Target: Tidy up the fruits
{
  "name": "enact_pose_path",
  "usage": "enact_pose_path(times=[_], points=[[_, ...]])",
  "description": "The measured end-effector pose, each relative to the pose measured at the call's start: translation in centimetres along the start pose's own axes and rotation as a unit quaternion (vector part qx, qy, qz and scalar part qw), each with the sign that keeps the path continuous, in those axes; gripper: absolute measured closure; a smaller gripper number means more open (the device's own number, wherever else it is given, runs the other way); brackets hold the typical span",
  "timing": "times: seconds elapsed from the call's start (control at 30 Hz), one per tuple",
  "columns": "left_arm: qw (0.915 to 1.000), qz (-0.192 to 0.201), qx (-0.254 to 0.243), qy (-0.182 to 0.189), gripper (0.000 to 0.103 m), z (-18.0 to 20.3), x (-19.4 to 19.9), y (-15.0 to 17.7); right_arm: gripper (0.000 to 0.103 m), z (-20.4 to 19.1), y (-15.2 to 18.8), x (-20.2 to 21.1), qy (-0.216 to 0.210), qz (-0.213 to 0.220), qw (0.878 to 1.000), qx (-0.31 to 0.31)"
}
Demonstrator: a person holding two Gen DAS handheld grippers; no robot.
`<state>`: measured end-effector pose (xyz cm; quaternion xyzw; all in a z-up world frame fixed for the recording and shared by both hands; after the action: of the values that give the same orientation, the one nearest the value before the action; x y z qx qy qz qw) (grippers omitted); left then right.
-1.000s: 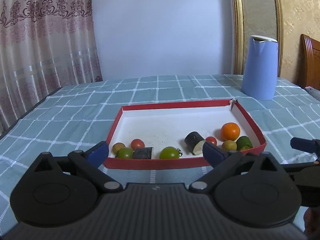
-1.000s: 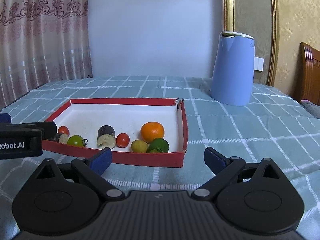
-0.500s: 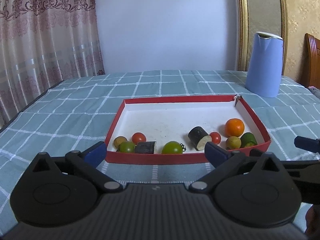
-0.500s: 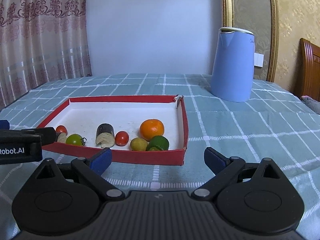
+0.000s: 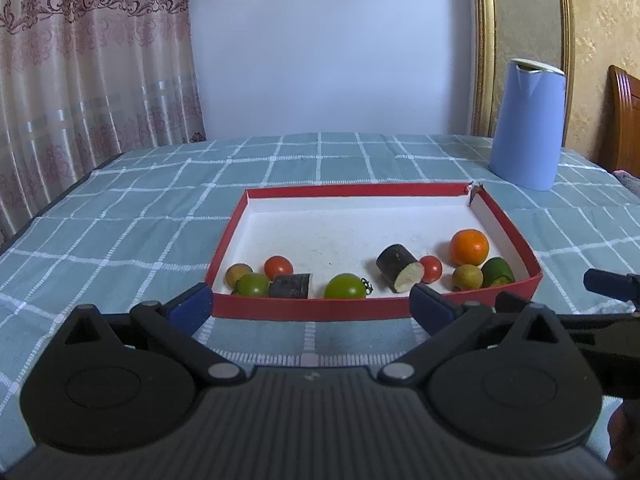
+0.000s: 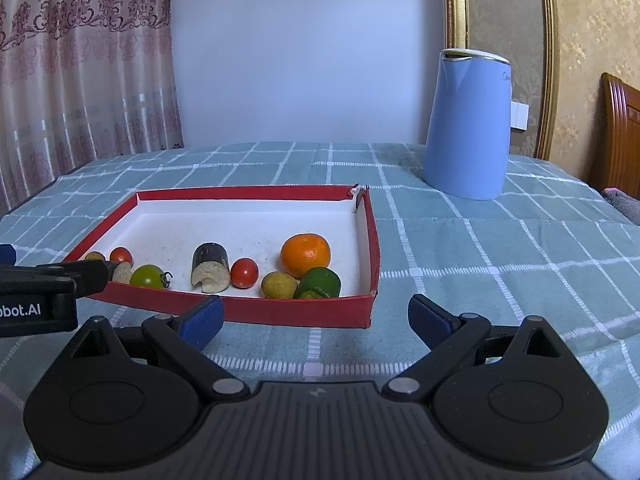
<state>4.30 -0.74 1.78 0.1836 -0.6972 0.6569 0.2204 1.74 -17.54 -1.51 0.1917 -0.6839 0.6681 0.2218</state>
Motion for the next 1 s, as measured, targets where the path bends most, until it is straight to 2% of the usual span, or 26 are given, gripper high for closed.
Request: enact_pose_path(times=[0.53,0.8,1.0], points=[[1.0000,-0.001,-0.005,-0.007,0.000,-0.2,-0.4,0.3,0.004,-0.4,0.1,-0.5,-0.001,-0.008,1.000,0.006],[0.9998,-0.013,0.004,0.012,0.000,-0.4,-1.2,0.7,0.004,-0.6,0.4,-1.0,0.000,-0.015,1.000,0.010],[0.9999,-0.011,0.001,0.003,0.000,-0.5,-1.4,1.0,0.004,-0.6,0.6,-1.3,0.000,-0.018,1.000,0.010]])
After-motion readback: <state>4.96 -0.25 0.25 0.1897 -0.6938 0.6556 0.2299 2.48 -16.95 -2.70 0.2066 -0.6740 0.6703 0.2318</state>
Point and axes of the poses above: each gripper's, at about its wrist camera, not at the fingertips, and x roughly against the way its jaws point, z to its right, y to its underside, the point moved 7 cm from there along -x, roughly the way its jaws point, and after that the axes turned 2 degrees about -z, right-handed, at the moved point
